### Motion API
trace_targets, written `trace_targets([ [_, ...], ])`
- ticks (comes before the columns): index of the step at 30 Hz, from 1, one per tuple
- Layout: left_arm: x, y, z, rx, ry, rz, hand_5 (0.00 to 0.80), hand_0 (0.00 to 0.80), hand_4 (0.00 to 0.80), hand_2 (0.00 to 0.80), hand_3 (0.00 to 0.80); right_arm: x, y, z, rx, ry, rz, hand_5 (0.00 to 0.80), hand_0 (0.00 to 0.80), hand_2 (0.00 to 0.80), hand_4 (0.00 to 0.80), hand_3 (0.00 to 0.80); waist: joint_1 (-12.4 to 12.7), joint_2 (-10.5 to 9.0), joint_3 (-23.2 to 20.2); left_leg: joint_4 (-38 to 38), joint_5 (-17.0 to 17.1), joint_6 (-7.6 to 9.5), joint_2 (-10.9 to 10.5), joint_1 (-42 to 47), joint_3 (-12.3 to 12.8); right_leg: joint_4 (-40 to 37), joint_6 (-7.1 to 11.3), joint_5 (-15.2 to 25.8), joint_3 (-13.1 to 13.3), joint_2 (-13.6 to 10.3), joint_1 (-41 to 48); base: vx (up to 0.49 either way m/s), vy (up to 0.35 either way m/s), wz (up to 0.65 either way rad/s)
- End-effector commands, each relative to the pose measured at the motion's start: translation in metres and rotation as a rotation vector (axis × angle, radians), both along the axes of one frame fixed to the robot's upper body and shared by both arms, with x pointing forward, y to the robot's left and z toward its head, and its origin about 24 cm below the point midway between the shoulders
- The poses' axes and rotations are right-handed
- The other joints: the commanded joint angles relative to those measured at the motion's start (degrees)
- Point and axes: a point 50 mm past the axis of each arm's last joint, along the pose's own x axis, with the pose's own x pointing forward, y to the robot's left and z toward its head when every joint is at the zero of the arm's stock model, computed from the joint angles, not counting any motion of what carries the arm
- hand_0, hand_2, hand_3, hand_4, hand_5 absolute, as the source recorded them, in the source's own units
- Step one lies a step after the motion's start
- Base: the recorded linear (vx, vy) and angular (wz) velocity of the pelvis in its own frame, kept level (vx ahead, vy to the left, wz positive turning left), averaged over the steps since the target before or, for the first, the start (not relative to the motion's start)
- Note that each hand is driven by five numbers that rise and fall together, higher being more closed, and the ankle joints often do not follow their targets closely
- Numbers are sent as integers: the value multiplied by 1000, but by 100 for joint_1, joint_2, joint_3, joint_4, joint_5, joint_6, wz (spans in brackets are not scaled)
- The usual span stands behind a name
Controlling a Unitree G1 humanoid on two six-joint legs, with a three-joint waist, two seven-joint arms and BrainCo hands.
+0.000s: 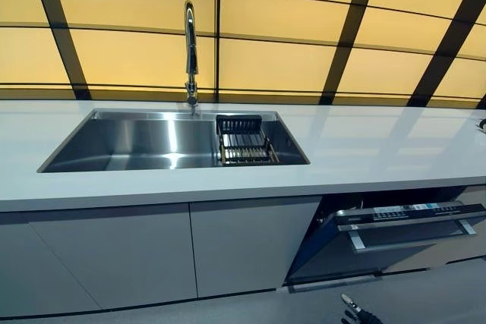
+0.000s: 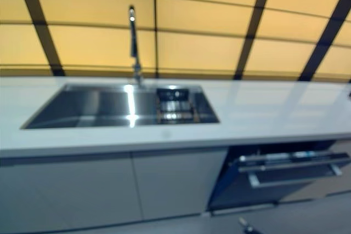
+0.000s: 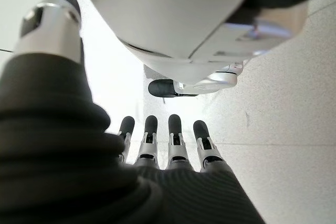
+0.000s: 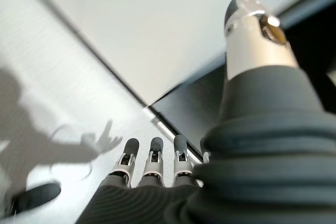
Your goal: Take plates into dishwasher
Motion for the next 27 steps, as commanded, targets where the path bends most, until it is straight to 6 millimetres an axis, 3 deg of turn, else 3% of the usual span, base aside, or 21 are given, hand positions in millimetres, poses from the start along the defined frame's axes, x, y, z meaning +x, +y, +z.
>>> trace_targets([
  [1,2,4,1,7,14,-25,0,0,0,0,0,29,-29,24,16,-151,-218,0,0,0,0,0,218,272,123,23,-193,234,82,368,364,87,31,121,78,-44,50,49,-32,0],
  [5,-6,12,2,20,26,-26,0,0,0,0,0,30,-55,38,30,-213,-384,0,0,0,0,0,213,291,244,23,-188,235,68,249,370,111,47,130,59,-47,-60,26,-40,1],
  [11,-10,16,3,22,31,-22,0,0,0,0,0,45,-72,60,120,-369,-545,0,0,0,0,0,172,345,415,23,-164,222,64,94,345,159,11,106,89,-10,-229,10,-20,0],
  [20,2,3,0,-4,-19,-35,0,0,0,0,0,92,-63,99,268,-692,-559,0,0,0,0,0,156,508,677,23,-105,192,27,-205,246,125,-13,136,92,-43,-448,-68,-1,2],
  [24,7,-1,0,-19,-48,-28,0,0,0,0,0,131,-56,136,308,-844,-504,0,0,0,0,0,209,665,816,23,-81,180,-49,-327,166,160,-34,138,49,-116,-557,-81,68,3],
  [27,11,-4,-1,-42,-66,-29,0,0,0,0,0,146,-54,153,323,-902,-467,0,0,0,0,0,226,746,877,23,-63,183,-93,-376,130,189,-47,129,40,-149,-597,-36,68,11],
])
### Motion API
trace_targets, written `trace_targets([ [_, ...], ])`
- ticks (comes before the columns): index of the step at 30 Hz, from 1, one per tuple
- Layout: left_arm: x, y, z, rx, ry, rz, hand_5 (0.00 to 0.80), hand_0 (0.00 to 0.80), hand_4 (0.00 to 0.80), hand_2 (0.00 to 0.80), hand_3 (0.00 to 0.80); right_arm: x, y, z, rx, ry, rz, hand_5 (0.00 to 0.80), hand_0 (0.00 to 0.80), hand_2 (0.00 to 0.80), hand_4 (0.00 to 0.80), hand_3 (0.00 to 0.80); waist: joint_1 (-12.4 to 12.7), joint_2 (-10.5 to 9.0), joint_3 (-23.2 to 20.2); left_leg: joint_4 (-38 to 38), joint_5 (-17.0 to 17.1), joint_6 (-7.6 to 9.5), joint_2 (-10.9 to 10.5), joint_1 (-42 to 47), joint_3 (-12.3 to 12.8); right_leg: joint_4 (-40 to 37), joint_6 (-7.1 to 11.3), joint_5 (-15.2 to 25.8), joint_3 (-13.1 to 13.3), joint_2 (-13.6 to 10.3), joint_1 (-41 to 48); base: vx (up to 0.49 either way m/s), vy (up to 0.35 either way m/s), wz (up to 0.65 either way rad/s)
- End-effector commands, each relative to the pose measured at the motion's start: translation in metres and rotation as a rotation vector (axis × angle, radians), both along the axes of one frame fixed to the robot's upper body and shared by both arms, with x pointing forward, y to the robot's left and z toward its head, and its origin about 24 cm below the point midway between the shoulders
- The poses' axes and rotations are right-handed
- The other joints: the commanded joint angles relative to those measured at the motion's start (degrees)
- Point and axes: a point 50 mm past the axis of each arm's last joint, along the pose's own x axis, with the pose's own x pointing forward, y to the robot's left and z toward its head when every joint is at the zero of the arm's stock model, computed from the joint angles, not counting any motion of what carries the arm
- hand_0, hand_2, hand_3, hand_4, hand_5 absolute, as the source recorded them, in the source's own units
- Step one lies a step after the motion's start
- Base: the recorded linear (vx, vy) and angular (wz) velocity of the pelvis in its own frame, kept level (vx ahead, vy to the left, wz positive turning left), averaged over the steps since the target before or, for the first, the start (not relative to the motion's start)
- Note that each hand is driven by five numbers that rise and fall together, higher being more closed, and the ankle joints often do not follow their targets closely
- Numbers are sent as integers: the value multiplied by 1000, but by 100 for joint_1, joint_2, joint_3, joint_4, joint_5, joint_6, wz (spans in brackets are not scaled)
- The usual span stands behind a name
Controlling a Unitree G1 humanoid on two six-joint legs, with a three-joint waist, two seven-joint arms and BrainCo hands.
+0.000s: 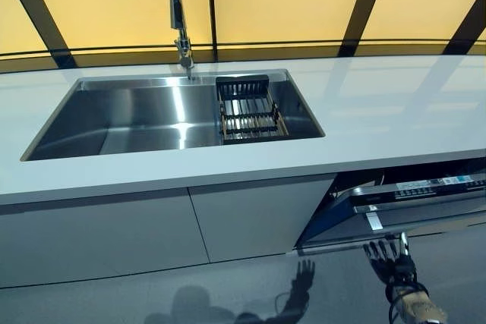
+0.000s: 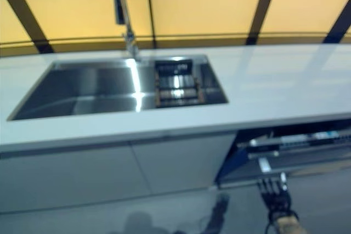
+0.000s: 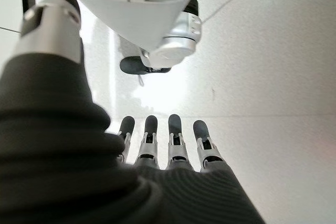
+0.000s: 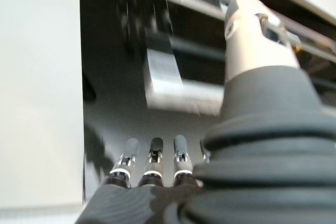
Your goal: Take plates into dishwasher
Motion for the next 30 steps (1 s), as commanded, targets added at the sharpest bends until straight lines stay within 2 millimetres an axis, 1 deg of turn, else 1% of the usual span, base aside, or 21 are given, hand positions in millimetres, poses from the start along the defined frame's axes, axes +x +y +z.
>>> trace_targets([
  [1,17,-16,-3,-52,-17,-26,0,0,0,0,0,44,-13,64,-70,-253,-1,0,0,0,0,0,250,305,116,-18,-124,206,-27,118,226,186,-116,101,157,-106,-176,-52,81,17],
  [2,19,-20,-4,-65,-25,-35,0,0,0,0,0,56,-11,79,-86,-293,11,0,0,0,0,0,277,354,163,-18,-104,200,-51,78,195,229,-128,88,153,-123,-213,-48,75,15],
  [4,20,-23,-5,-74,-27,-41,0,0,0,0,0,65,-7,92,-101,-344,27,0,0,0,0,0,299,397,194,-18,-84,193,-71,50,177,261,-141,79,139,-138,-236,-39,83,6],
  [5,21,-26,-5,-85,-32,-46,0,0,0,0,0,75,-2,110,-127,-396,47,0,0,0,0,0,319,448,227,-18,-64,187,-88,25,161,296,-154,68,120,-157,-261,-35,92,0],
  [7,22,-28,-5,-92,-35,-51,0,0,0,0,0,83,4,124,-153,-442,70,0,0,0,0,0,337,480,251,-18,-52,182,-102,10,146,307,-167,60,108,-166,-266,-25,60,-1],
  [9,23,-28,-5,-95,-39,-57,0,0,0,0,0,96,15,150,-199,-512,106,0,0,0,0,0,384,506,281,-18,-30,177,-120,-14,136,311,-181,62,74,-173,-263,-14,19,0],
  [10,23,-28,-5,-94,-40,-57,0,0,0,0,0,98,17,156,-207,-528,111,0,0,0,0,0,396,505,282,-18,-24,174,-120,-15,137,312,-181,64,66,-173,-260,0,0,0],
  [11,25,-26,-4,-90,-39,-60,0,0,0,0,0,104,23,172,-226,-578,130,0,0,0,0,0,421,492,283,-18,-17,170,-121,-14,135,310,-187,67,50,-169,-249,0,0,0],
  [12,25,-26,-4,-88,-39,-61,0,0,0,0,0,106,25,176,-235,-590,134,0,0,0,0,0,430,485,283,-18,-16,167,-119,-13,133,310,-186,68,42,-169,-246,0,0,0],
  [16,27,-21,-3,-76,-34,-68,0,0,0,0,0,114,31,210,-297,-673,163,0,0,0,0,0,493,407,211,-18,-8,153,-97,21,140,280,-183,85,-22,-154,-178,0,0,0],
  [17,26,-19,-2,-73,-29,-70,0,0,0,0,0,116,32,221,-314,-694,166,0,0,0,0,0,514,375,161,-18,-7,149,-82,47,155,258,-178,91,-47,-151,-136,34,-21,0],
  [18,27,-19,-2,-72,-27,-71,0,0,0,0,0,116,32,224,-321,-700,168,0,0,0,0,0,520,367,147,-18,-7,147,-77,54,157,252,-177,92,-54,-148,-124,47,-28,0],
  [20,24,-16,-2,-66,-15,-72,0,0,0,0,0,117,29,237,-344,-721,159,0,0,0,0,0,553,331,65,-18,-9,142,-57,91,168,233,-168,96,-83,-147,-66,59,-33,1],
  [22,22,-15,-2,-61,-5,-68,0,0,0,0,0,117,26,245,-359,-742,150,0,0,0,0,0,570,306,-3,-18,-17,140,-46,130,169,214,-165,93,-102,-137,-9,62,-24,2],
  [24,19,-12,-2,-56,3,-65,0,0,0,0,0,117,23,251,-371,-756,144,0,0,0,0,0,584,289,-59,-18,-22,142,-41,164,169,204,-164,90,-116,-128,35,56,-16,3],
  [26,15,-10,-1,-51,14,-61,0,0,0,0,0,115,18,252,-377,-754,136,0,0,0,0,0,601,269,-132,-18,-41,137,-29,207,176,179,-160,83,-142,-114,98,52,-15,4],
  [30,7,-6,-2,-40,37,-59,0,0,0,0,0,112,10,247,-379,-758,118,0,0,0,0,0,603,222,-256,-18,-67,138,-7,284,186,130,-153,87,-150,-89,189,58,-22,3],
])
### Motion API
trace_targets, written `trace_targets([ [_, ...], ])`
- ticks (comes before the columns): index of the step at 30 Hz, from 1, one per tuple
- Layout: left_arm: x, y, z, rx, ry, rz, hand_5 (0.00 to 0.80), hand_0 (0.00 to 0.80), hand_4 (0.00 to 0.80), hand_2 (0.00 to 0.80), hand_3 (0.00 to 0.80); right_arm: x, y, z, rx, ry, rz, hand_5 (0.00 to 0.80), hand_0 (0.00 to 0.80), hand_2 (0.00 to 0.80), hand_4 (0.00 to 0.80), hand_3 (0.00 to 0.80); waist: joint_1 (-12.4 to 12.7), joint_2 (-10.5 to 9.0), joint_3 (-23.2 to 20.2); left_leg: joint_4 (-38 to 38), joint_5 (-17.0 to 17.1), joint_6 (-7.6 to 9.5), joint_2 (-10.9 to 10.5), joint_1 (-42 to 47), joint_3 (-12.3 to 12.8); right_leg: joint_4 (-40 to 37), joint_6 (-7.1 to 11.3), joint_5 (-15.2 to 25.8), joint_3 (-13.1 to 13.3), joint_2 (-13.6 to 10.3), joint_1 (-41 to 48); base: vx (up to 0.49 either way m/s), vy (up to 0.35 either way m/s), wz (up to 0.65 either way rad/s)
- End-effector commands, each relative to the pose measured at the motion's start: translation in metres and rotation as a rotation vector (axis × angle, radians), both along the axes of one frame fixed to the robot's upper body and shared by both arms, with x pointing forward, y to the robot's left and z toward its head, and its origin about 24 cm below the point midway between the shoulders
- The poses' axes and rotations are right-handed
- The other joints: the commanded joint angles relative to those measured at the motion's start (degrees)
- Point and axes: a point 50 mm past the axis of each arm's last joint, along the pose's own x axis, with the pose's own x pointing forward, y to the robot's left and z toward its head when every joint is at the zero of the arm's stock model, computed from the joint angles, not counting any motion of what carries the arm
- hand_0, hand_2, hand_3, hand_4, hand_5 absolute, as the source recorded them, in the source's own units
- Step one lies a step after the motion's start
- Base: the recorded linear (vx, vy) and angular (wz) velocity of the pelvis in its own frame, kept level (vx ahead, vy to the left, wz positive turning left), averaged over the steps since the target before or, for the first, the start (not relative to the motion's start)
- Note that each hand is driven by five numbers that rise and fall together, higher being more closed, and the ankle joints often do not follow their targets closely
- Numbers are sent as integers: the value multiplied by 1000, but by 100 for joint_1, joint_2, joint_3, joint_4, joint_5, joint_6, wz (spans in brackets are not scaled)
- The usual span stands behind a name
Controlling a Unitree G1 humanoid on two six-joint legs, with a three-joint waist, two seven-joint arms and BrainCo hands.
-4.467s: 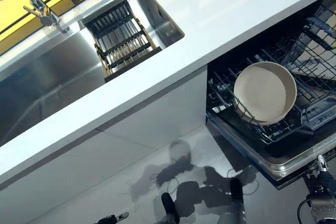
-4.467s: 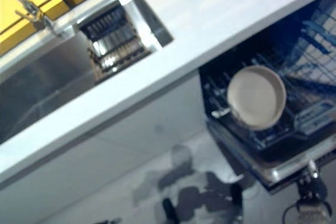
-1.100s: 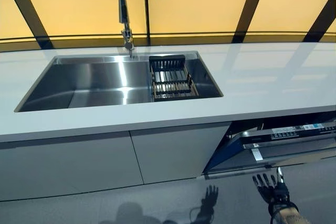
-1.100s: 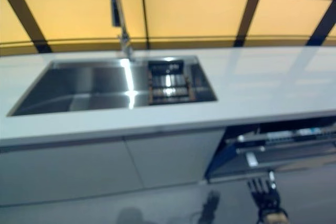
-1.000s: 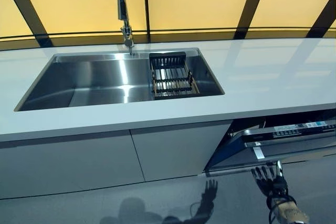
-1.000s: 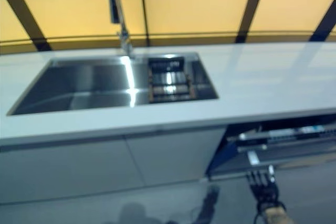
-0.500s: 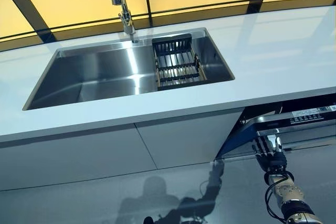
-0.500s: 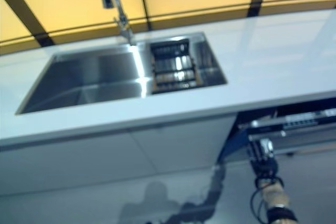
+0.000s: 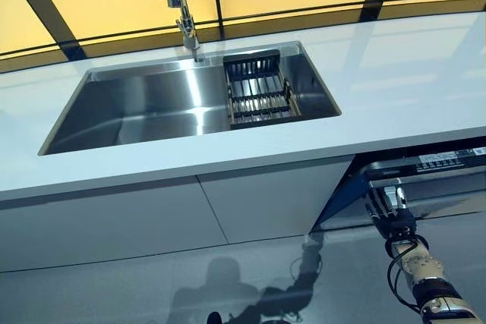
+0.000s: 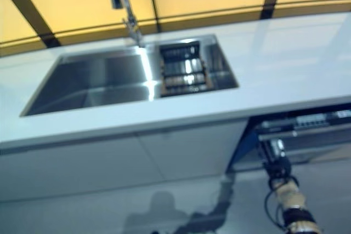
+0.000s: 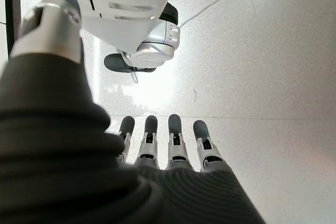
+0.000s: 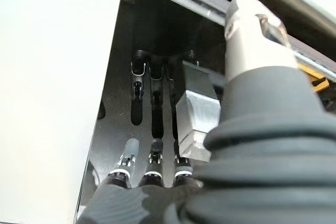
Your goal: Take plates into dishwasher
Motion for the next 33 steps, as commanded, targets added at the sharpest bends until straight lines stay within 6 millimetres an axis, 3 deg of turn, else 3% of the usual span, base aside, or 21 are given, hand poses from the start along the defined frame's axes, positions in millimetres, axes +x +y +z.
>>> trace_targets([
  [1,1,20,5,59,53,-68,0,0,0,0,0,73,19,198,-159,-757,139,0,0,0,0,0,560,-167,-742,14,-148,33,83,313,319,124,-183,-11,-22,-14,75,90,-39,1],
  [12,-8,28,6,79,91,-79,0,0,0,0,0,64,2,193,-160,-755,120,0,0,0,0,0,539,-274,-968,14,-224,37,123,501,359,67,-180,-47,-4,43,271,57,-28,5],
  [16,-11,30,7,82,105,-80,0,0,0,0,0,62,-2,184,-156,-702,119,0,0,0,0,0,518,-308,-1016,14,-239,33,149,552,376,59,-184,-59,22,63,305,43,-21,1],
  [20,-11,29,6,85,108,-80,0,0,0,0,0,60,-5,163,-194,-574,128,0,0,0,0,0,493,-348,-1040,14,-247,25,176,580,406,50,-191,-67,40,84,322,0,0,0],
  [23,-8,29,7,85,103,-71,0,0,0,0,0,57,-6,135,-269,-413,185,0,0,0,0,0,460,-378,-1041,14,-242,15,197,594,447,48,-191,-63,66,93,320,0,0,0],
  [27,-1,27,6,91,84,-52,0,0,0,0,0,38,-4,63,-373,-95,299,0,0,0,0,0,385,-448,-1029,14,-236,22,232,639,519,49,-204,-53,144,112,304,0,0,0],
  [29,2,25,6,94,71,-37,0,0,0,0,0,15,4,12,-442,94,386,0,0,0,0,0,331,-504,-1016,14,-245,42,247,687,576,50,-214,-41,216,133,302,0,0,0],
  [33,6,24,6,98,59,-30,0,0,0,0,0,-20,21,-44,-435,257,494,0,0,0,0,0,254,-551,-1016,14,-262,62,277,764,673,61,-223,-36,313,147,308,-12,7,-17],
])
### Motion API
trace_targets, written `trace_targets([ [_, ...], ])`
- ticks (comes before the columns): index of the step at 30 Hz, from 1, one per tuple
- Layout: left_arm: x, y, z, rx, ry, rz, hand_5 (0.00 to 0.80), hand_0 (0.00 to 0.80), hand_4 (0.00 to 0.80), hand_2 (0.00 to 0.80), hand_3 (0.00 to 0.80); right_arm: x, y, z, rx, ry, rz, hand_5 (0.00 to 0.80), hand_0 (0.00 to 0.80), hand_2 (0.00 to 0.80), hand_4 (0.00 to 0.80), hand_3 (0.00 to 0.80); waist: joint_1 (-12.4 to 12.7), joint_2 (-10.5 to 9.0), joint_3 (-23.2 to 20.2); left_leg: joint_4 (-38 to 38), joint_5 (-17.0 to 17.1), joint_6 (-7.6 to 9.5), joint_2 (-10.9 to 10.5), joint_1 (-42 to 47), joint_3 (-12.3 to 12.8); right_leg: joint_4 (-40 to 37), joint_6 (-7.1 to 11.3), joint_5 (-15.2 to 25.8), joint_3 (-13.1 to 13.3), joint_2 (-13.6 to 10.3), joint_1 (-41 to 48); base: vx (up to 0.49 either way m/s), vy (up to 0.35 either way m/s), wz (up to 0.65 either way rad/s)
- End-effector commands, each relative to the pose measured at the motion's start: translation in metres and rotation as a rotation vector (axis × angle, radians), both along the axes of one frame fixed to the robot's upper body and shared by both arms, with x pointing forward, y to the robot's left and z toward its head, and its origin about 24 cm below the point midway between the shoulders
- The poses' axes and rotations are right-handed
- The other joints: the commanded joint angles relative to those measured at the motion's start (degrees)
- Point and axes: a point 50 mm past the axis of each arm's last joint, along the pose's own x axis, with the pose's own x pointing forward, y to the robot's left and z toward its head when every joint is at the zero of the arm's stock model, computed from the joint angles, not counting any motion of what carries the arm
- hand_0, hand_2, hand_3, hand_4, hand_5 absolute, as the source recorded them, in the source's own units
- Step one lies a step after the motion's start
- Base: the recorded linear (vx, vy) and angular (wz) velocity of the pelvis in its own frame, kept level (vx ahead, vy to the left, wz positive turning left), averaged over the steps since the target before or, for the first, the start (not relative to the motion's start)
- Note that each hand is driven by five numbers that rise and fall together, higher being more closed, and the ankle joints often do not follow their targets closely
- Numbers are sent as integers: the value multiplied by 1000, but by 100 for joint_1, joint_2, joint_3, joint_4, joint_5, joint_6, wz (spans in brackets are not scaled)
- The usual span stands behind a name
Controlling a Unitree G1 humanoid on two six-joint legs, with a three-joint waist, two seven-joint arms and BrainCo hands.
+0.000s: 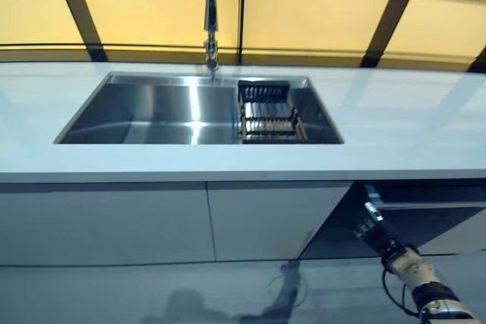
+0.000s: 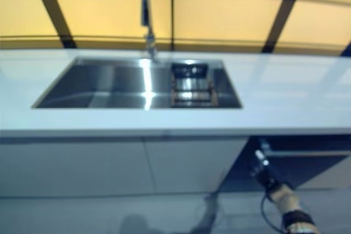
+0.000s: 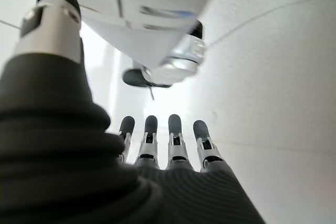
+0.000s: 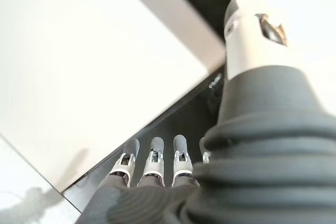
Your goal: Take plates into dishwasher
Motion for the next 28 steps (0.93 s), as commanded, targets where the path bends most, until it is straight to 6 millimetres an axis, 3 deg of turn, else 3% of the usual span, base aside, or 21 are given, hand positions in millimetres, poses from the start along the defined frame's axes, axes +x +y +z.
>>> trace_targets([
  [1,4,-10,-3,6,42,-46,0,0,0,0,0,3,-12,6,-138,-1,100,0,0,0,0,0,139,518,-206,33,-176,99,232,444,459,41,-119,16,269,149,7,-28,21,-12],
  [5,14,-15,-3,3,17,-28,0,0,0,0,0,-34,7,-34,-125,135,144,0,0,0,0,0,55,497,-230,33,-175,125,237,499,504,45,-104,43,387,150,-6,-32,32,-12],
  [14,24,-23,-4,-15,12,7,0,0,0,0,0,-102,50,-91,-46,384,188,0,0,0,0,0,-71,491,-309,53,-167,155,249,574,510,105,-91,43,537,163,-12,-6,13,-3],
  [22,17,-34,-8,-36,55,11,0,0,0,0,0,-141,75,-112,-5,539,232,0,0,0,0,0,-118,512,-370,70,-170,158,241,602,479,135,-89,24,561,164,7,13,8,-4],
  [28,13,-41,-10,-53,65,8,0,0,0,0,0,-149,81,-115,9,560,225,0,0,0,0,0,-140,527,-371,71,-161,154,247,606,480,145,-87,21,546,176,6,0,0,0],
])
